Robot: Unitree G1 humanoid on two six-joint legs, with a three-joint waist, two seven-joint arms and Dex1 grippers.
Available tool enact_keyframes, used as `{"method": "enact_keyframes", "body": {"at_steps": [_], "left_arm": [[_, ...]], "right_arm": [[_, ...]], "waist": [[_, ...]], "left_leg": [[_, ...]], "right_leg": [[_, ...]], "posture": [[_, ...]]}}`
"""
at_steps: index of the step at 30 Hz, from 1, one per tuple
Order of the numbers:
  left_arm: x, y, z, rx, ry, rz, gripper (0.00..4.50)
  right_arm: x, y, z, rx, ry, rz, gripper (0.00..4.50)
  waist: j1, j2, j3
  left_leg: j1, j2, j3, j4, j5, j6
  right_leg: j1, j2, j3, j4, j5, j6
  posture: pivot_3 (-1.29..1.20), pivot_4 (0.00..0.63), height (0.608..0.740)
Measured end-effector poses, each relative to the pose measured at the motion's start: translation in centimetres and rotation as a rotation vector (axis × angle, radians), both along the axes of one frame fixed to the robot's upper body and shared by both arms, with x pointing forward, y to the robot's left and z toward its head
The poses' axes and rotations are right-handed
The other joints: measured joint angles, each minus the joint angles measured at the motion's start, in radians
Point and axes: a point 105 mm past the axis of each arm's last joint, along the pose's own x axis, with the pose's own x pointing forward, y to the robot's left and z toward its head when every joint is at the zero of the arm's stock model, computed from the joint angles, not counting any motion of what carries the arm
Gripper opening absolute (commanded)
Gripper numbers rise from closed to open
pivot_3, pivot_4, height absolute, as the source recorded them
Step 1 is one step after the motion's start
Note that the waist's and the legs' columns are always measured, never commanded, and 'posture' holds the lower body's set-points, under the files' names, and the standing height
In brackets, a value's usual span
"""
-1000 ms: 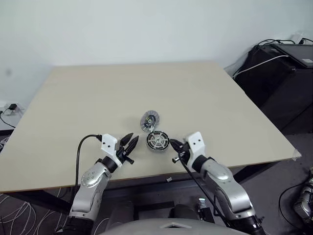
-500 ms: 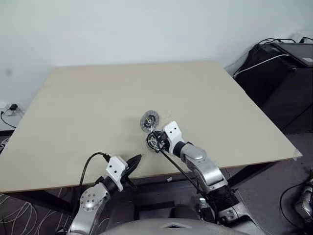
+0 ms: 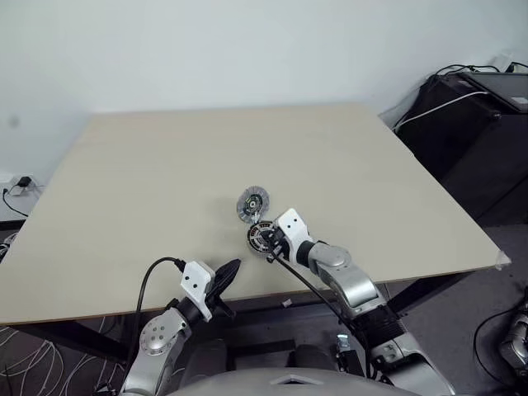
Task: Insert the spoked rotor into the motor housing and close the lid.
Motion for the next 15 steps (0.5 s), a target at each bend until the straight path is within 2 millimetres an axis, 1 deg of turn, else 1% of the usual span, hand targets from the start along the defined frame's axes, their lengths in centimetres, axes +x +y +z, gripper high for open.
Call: {"method": "enact_keyframes", "body": {"at_steps": [2, 3, 4, 5, 7, 11, 15], "left_arm": [[0.3, -0.1, 0.3, -0.011, -0.01, -0.003, 0.07], [0.4, -0.2, 0.5, -0.016, -0.013, -0.008, 0.0], [0.5, -0.2, 0.5, -0.017, -0.017, -0.01, 0.0], [0.5, -0.2, 0.6, -0.018, -0.018, -0.013, 0.0], [0.6, -0.2, 0.6, -0.018, -0.02, -0.015, 0.0], [0.8, -0.4, 0.7, -0.019, -0.02, -0.019, 0.0], [0.9, -0.5, 0.8, -0.024, -0.018, -0.019, 0.0]], "right_arm": [[-0.6, 0.2, 1.5, -0.057, -0.062, 0.116, 0.0], [-0.8, 0.1, 1.8, -0.11, -0.085, 0.178, 0.39], [-1.0, -0.1, 1.9, -0.159, -0.097, 0.223, 0.6], [-1.1, -0.5, 1.8, -0.211, -0.101, 0.262, 0.93], [-1.3, -1.1, 1.4, -0.287, -0.098, 0.313, 1.54], [-1.2, -1.3, 1.4, -0.405, -0.135, 0.399, 2.86], [-1.0, -1.4, 1.1, -0.499, -0.146, 0.481, 2.86]], "waist": [[0.0, 0.0, 0.0], [-0.001, 0.0, 0.0], [0.0, -0.001, 0.0], [0.0, -0.001, 0.0], [0.001, -0.001, 0.0], [0.0, -0.001, 0.0], [0.001, -0.001, 0.0]], "left_leg": [[0.0, 0.0, 0.0, 0.0, 0.0, 0.0], [0.0, 0.0, 0.0, 0.0, 0.0, 0.0], [0.0, 0.001, 0.0, 0.0, 0.0, 0.0], [0.0, 0.001, 0.0, 0.001, 0.0, 0.0], [0.0, 0.001, 0.0, 0.001, 0.0, 0.0], [0.0, 0.0, 0.0, 0.001, 0.0, 0.0], [0.0, 0.0, 0.001, 0.001, 0.0, 0.0]], "right_leg": [[0.0, 0.0, 0.0, 0.0, 0.0, 0.0], [0.0, 0.0, 0.0, 0.0, 0.0, 0.0], [0.0, 0.0, 0.0, 0.0, 0.0, 0.0], [0.0, 0.001, 0.0, 0.0, 0.0, 0.0], [0.0, 0.001, 0.0, 0.0, 0.0, 0.0], [0.0, 0.001, 0.0, 0.0, 0.0, 0.0], [0.0, 0.001, 0.0, 0.0, 0.0, 0.0]], "posture": [[0.0, 0.0, 0.74], [0.0, 0.0, 0.74], [0.0, 0.0, 0.74], [0.0, 0.0, 0.74], [0.0, 0.0, 0.74], [0.0, 0.0, 0.74], [0.0, 0.0, 0.74]]}}
